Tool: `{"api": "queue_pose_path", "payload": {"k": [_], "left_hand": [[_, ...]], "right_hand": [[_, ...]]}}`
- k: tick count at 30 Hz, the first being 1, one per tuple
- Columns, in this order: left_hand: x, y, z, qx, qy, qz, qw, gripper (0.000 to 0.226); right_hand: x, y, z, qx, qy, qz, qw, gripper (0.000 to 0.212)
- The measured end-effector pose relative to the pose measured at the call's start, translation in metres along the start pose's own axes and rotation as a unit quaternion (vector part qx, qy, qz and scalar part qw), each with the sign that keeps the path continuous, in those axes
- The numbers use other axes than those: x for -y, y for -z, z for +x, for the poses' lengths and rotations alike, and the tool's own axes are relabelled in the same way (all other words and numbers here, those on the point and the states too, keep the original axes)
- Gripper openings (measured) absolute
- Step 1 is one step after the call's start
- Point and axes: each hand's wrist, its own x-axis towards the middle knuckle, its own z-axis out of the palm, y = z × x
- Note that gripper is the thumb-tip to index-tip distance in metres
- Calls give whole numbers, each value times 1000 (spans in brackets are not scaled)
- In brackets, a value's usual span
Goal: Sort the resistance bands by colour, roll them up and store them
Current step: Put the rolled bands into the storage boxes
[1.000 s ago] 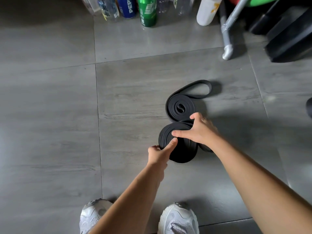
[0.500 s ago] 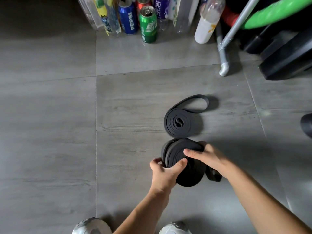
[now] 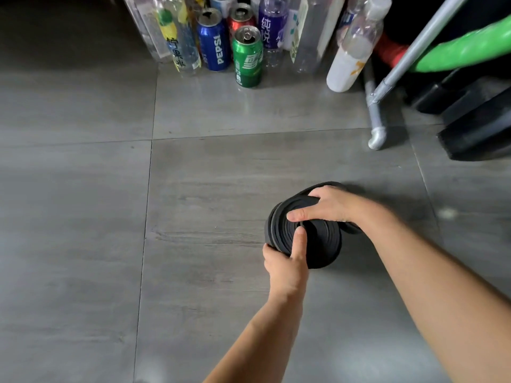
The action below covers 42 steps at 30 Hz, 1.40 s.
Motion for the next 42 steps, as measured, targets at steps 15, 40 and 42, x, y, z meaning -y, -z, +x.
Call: {"api": "queue_pose_path", "payload": {"k": [15,40,42], "left_hand": [[-27,31,14,148,124,-63,979,106],[-186,234,-270,133,-258,291,912,86],[-224,253,-339,110,-291,314,897,87]], "right_hand": [[1,-3,11,57,-60,27,996,117],[208,-23,-285,86,177,305,932,76],[248,2,-338,87,181,250,947,79]]}}
